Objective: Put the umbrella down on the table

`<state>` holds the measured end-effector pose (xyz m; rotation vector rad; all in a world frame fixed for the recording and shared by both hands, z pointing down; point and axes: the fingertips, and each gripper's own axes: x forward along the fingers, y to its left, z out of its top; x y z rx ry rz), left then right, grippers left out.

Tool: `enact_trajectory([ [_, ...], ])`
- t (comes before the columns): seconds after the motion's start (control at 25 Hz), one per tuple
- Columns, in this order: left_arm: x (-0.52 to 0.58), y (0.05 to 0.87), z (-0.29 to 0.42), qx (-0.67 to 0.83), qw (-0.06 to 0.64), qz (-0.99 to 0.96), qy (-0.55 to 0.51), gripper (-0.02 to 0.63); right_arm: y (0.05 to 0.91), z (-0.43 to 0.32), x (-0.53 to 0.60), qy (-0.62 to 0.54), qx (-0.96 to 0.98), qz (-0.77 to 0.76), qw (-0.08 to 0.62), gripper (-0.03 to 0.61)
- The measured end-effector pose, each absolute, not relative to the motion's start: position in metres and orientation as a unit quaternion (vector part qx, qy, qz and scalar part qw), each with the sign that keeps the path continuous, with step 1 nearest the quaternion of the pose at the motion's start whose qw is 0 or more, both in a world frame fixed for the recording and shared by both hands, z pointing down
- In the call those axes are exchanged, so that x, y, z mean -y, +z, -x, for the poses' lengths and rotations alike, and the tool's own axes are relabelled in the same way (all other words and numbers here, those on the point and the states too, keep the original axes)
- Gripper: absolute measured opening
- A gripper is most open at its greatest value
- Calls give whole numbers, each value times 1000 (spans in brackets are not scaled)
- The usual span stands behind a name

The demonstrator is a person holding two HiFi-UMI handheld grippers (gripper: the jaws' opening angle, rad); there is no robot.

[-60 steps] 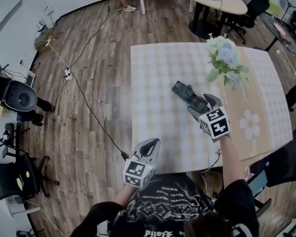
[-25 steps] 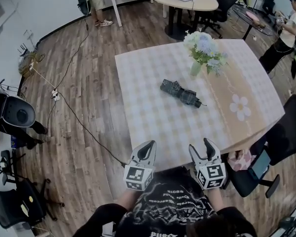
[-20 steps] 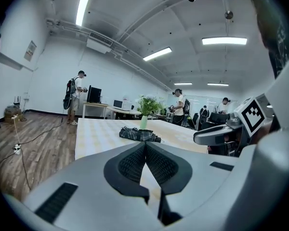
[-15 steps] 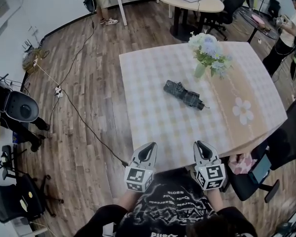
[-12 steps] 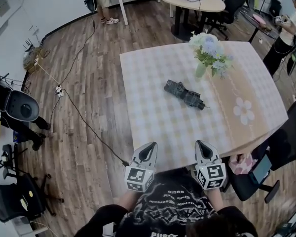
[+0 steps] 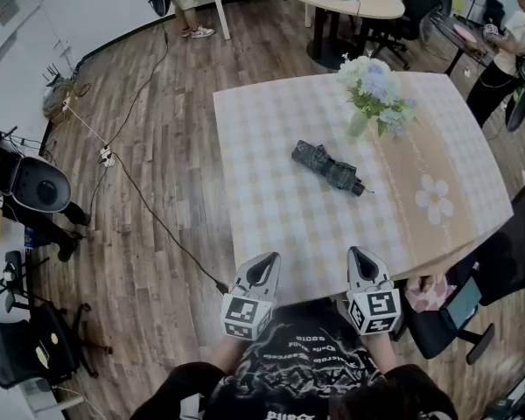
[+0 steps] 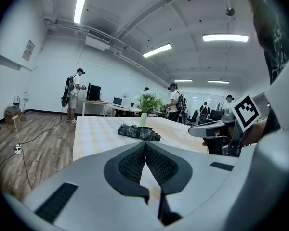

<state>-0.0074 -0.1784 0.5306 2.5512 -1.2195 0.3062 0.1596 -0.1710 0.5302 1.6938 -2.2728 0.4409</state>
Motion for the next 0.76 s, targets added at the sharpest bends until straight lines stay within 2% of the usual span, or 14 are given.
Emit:
enact_trajectory([
  [0.76,200,537,-5,424,152,-885,116,20,536,-170,195,152,786,-582,140,8],
])
